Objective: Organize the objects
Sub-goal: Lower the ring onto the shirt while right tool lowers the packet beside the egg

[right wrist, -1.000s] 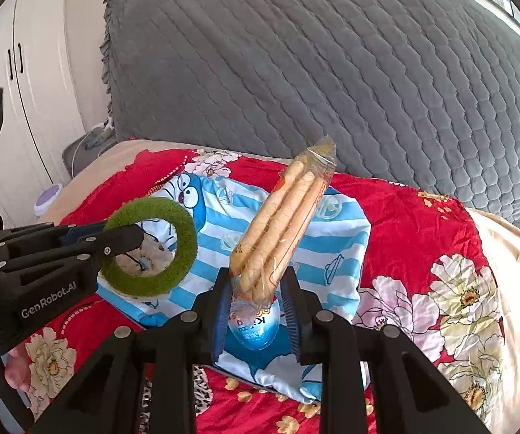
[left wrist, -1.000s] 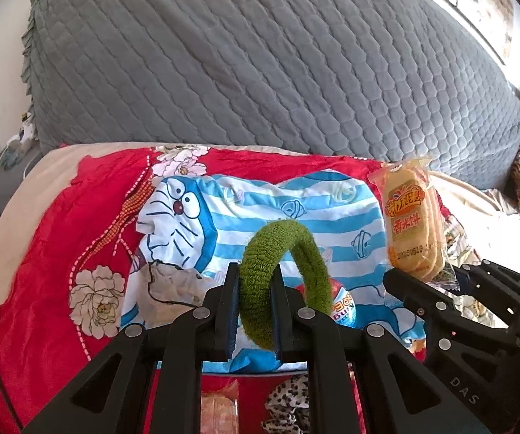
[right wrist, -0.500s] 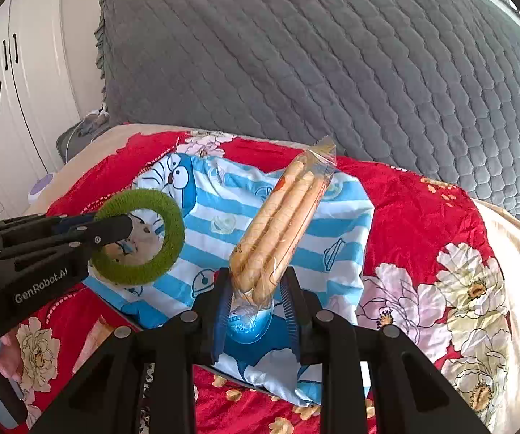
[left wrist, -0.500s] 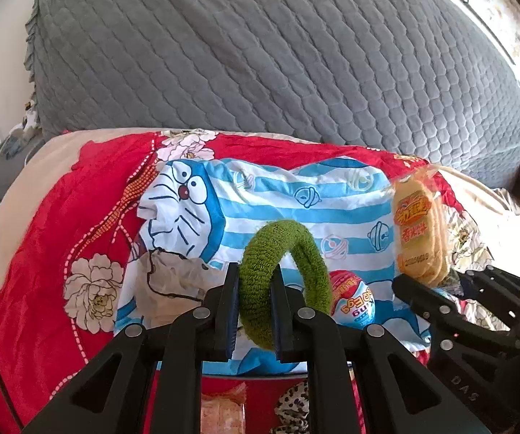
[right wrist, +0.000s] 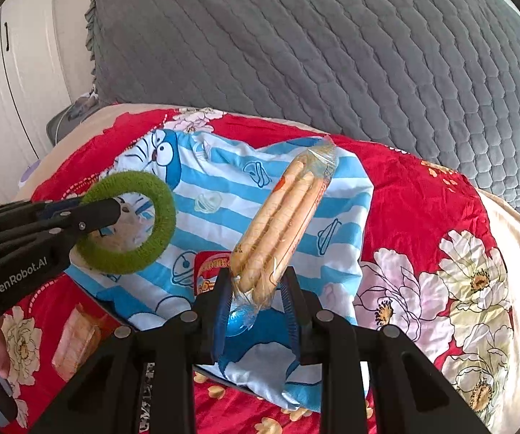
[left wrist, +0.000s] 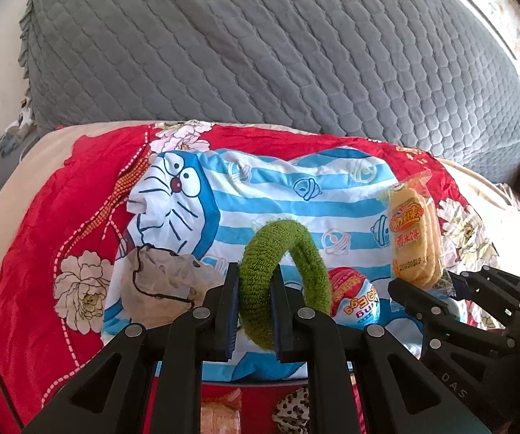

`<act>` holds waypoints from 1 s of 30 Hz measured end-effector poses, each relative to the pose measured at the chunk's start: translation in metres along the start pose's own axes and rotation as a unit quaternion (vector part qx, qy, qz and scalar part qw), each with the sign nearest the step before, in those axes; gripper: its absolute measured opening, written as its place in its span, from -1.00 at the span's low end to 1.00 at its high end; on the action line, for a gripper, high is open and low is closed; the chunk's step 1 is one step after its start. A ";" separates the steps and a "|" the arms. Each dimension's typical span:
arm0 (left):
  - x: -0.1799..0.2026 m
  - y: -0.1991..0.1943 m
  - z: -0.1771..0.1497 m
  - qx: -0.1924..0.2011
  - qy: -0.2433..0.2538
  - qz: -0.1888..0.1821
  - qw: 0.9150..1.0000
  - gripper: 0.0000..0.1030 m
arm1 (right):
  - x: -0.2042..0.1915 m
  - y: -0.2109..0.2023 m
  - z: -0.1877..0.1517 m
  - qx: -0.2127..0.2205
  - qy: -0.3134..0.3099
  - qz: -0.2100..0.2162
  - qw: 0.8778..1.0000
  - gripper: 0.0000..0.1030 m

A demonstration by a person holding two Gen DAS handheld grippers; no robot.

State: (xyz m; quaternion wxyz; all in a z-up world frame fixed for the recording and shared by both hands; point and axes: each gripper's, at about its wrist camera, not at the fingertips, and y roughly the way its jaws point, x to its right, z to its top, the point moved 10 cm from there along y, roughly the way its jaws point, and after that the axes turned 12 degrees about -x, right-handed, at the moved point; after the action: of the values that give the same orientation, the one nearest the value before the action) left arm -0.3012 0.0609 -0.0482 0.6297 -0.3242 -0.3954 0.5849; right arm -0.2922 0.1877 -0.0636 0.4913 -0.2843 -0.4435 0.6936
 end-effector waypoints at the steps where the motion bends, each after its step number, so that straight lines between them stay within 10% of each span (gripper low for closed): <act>1: 0.000 0.001 0.000 -0.001 -0.002 0.000 1.000 -0.71 | 0.000 0.001 -0.001 -0.003 0.000 -0.001 1.000 -0.46; 30: -0.007 0.013 -0.005 -0.017 0.001 0.012 1.000 -0.71 | 0.004 0.018 -0.002 -0.024 0.005 -0.008 1.000 -0.46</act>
State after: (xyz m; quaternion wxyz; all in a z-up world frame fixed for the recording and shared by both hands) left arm -0.3028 0.0557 -0.0626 0.6173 -0.3403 -0.4006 0.5854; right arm -0.2999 0.1901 -0.0808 0.4919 -0.2960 -0.4597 0.6776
